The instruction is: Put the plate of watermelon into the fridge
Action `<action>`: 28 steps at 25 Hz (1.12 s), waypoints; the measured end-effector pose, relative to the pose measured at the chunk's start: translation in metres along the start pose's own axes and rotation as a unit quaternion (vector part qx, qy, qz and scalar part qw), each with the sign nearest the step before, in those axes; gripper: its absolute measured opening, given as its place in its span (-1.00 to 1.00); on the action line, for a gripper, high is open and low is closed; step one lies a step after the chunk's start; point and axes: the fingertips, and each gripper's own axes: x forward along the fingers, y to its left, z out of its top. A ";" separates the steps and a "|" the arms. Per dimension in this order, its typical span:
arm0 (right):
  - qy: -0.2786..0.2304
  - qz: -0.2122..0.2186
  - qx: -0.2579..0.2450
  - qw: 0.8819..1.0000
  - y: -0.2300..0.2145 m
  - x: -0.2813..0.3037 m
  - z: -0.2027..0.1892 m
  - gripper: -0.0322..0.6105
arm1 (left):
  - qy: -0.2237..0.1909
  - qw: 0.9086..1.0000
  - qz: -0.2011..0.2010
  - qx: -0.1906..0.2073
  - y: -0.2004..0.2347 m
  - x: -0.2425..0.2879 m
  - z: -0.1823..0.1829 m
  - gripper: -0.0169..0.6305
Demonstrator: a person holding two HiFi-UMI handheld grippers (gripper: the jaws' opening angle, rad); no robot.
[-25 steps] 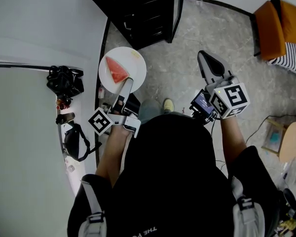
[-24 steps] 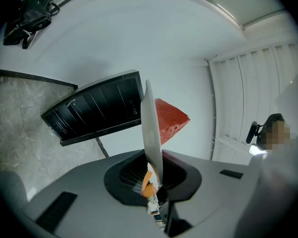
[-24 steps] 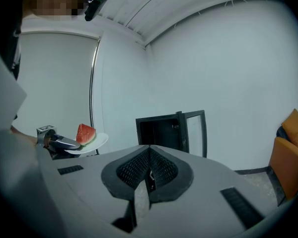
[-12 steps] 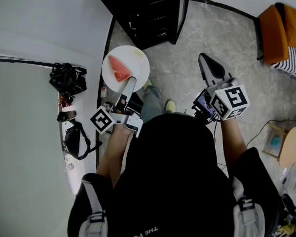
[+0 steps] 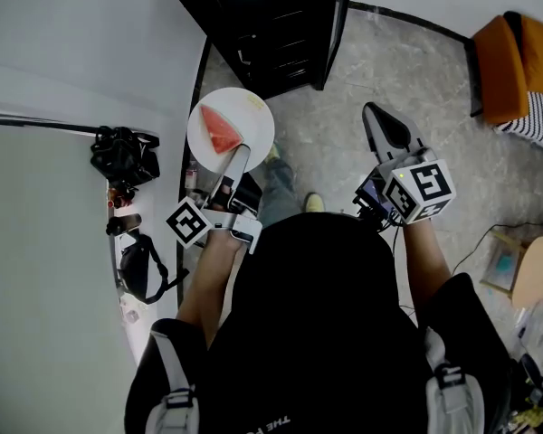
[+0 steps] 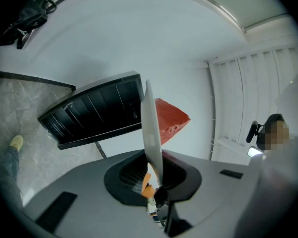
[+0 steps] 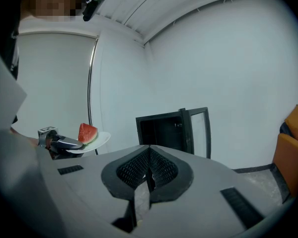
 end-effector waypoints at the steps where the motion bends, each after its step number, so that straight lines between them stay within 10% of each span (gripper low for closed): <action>1: 0.001 0.000 -0.001 1.000 0.000 0.005 0.001 -0.86 | 0.000 1.000 -0.001 -0.002 0.003 0.003 0.004 -0.81; 28: 0.024 -0.007 -0.007 1.000 -0.044 0.159 0.044 -0.86 | 0.031 0.999 -0.002 -0.033 0.050 0.118 0.113 -0.81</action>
